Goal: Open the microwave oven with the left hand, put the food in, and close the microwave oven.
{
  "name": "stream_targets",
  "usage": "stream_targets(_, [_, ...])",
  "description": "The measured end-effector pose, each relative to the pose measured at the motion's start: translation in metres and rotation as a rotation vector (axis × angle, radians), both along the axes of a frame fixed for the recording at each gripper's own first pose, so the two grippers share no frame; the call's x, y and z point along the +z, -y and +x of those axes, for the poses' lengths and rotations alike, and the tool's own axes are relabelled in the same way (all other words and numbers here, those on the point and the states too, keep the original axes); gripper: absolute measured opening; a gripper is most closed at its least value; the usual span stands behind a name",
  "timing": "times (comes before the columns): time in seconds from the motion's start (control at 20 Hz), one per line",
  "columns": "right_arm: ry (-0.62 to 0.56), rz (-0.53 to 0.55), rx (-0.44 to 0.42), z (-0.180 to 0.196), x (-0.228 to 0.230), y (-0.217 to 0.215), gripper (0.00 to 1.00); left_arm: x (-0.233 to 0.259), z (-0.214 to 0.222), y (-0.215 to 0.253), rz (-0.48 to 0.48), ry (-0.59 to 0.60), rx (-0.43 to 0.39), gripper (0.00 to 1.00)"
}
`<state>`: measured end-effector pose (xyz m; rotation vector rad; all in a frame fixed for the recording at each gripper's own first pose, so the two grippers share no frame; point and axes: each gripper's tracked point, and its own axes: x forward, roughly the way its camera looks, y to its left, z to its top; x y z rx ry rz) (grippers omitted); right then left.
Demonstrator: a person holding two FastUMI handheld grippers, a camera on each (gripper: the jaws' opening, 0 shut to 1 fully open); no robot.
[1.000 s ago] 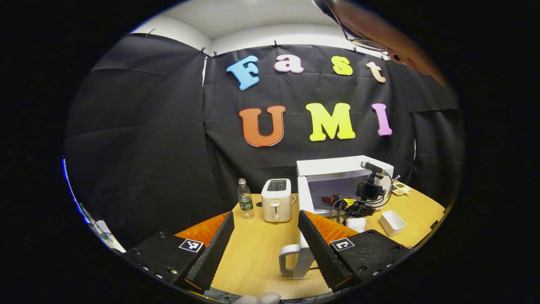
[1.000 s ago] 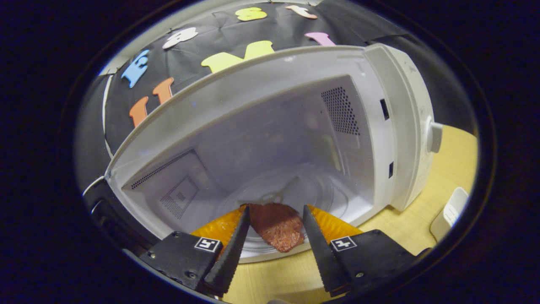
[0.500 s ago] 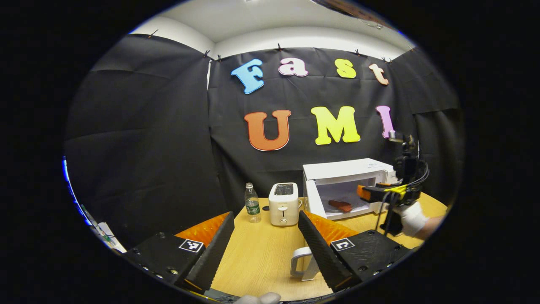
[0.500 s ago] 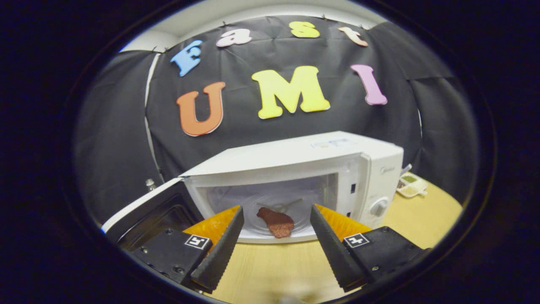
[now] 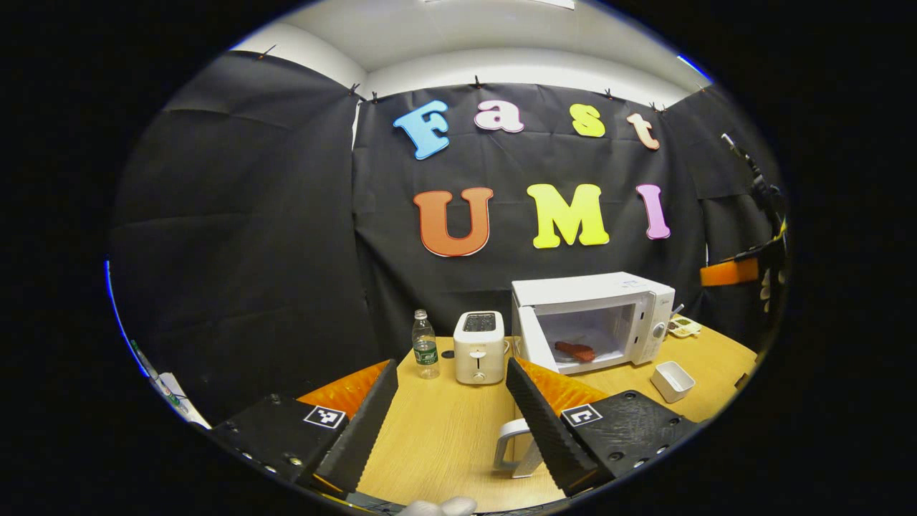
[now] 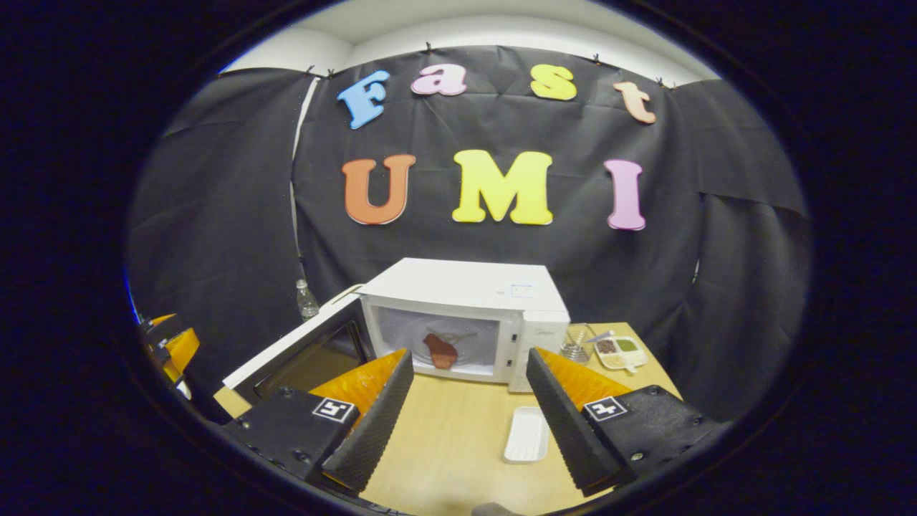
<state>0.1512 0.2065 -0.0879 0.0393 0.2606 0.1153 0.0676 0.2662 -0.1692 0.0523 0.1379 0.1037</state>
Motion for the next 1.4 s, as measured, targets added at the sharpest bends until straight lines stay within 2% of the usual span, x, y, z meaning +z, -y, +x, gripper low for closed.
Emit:
stream_targets(0.35, [-0.021,0.011,-0.073,-0.064,0.02,0.053,1.0,-0.025,0.006,-0.005,-0.023,-0.031,0.015,0.93])
stream_targets(0.45, [-0.02,0.024,-0.08,-0.073,0.024,0.059,1.0,-0.029,0.005,-0.005,-0.029,-0.035,0.016,0.94])
stream_targets(0.5, [-0.024,0.021,-0.082,-0.075,0.023,0.062,1.0,-0.033,0.004,-0.004,-0.025,-0.039,0.02,0.88])
stream_targets(0.6, [-0.034,0.025,-0.074,-0.078,0.022,0.062,1.0,-0.038,0.005,-0.003,-0.02,-0.048,0.016,0.88])
stream_targets(0.65, [-0.035,0.024,-0.071,-0.078,0.023,0.063,1.0,-0.042,0.005,-0.002,-0.017,-0.056,0.016,0.94])
stream_targets(0.8, [-0.044,0.025,-0.059,-0.08,0.021,0.064,1.0,-0.052,0.004,0.002,-0.006,-0.075,0.015,0.9])
stream_targets(0.85, [-0.045,0.023,-0.056,-0.08,0.021,0.065,0.92,-0.056,0.007,0.003,-0.006,-0.082,0.004,0.88])
stream_targets(0.95, [-0.045,0.024,-0.051,-0.081,0.021,0.066,0.92,-0.058,0.002,0.006,-0.001,-0.089,0.0,0.39])
stream_targets(1.0, [-0.047,0.028,-0.05,-0.081,0.02,0.066,1.0,-0.059,0.003,0.002,0.01,-0.077,0.015,0.14])
stream_targets(1.05, [-0.049,0.03,-0.05,-0.082,0.019,0.067,1.0,-0.063,0.003,0.001,0.007,-0.081,0.015,0.06])
stream_targets(1.1, [-0.051,0.033,-0.052,-0.083,0.018,0.068,1.0,-0.067,0.007,0.0,-0.001,-0.086,0.017,0.05])
stream_targets(1.15, [-0.055,0.036,-0.054,-0.084,0.016,0.07,1.0,-0.069,0.006,0.001,-0.02,-0.094,0.015,0.0])
stream_targets(1.4, [-0.086,0.052,-0.072,-0.089,0.004,0.077,1.0,-0.092,0.015,0.006,-0.036,-0.135,-0.006,0.0])
